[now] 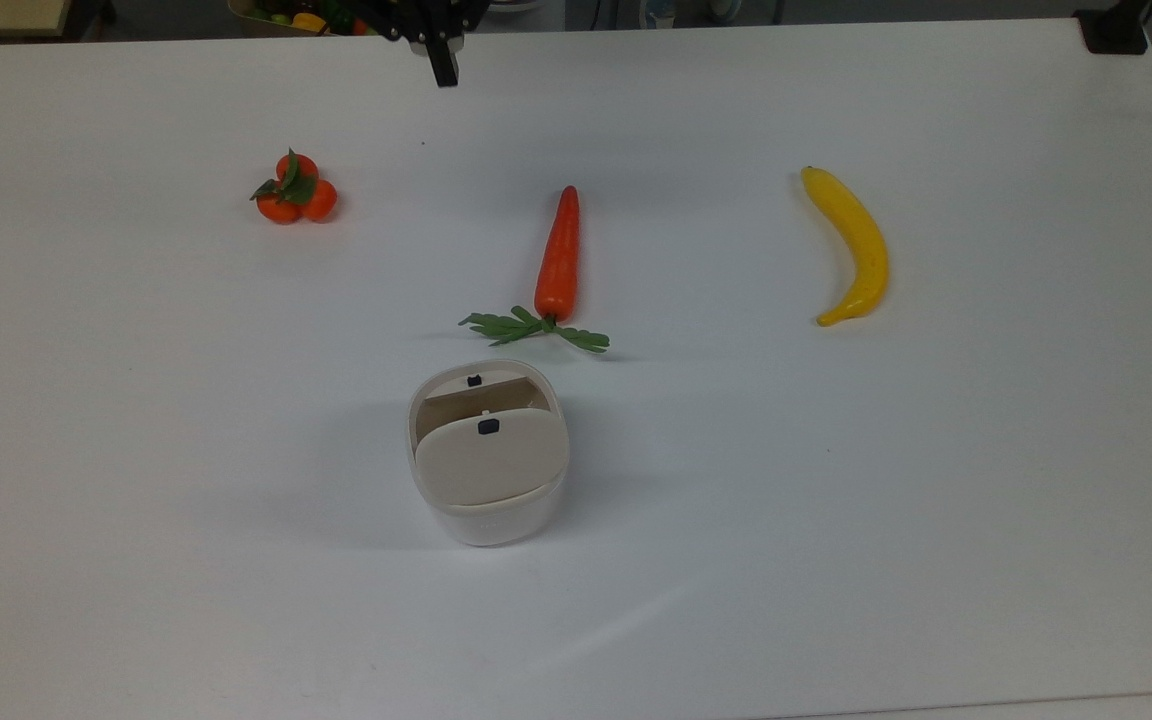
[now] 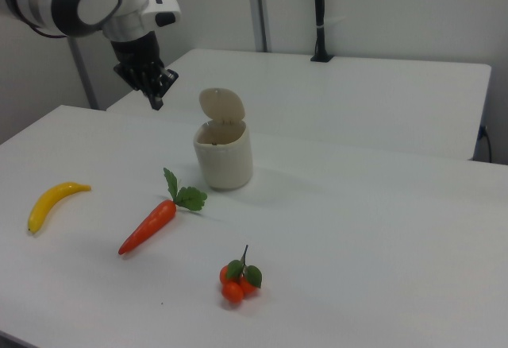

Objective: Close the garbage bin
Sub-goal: 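Move the gripper over the white bin's raised flip lid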

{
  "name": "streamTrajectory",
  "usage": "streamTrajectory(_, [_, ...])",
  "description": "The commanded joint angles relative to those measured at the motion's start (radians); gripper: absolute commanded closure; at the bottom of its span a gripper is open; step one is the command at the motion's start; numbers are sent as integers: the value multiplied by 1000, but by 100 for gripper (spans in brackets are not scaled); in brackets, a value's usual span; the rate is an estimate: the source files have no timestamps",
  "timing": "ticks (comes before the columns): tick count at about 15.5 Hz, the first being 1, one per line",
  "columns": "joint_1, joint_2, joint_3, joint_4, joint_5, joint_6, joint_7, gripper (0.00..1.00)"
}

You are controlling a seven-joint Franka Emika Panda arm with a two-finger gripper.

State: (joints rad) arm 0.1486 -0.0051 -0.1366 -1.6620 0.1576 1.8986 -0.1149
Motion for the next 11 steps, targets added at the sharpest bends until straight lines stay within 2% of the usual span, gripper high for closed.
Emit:
streamTrajectory(1, [6, 37, -14, -2, 48, 149, -16, 100])
streamTrajectory(5, [-4, 118, -14, 44, 101, 293, -6, 100])
streamTrajectory(8, [-7, 184, -14, 91, 109, 413, 36, 100])
streamTrajectory(11, [-9, 273, -11, 195, 108, 447, 98, 100])
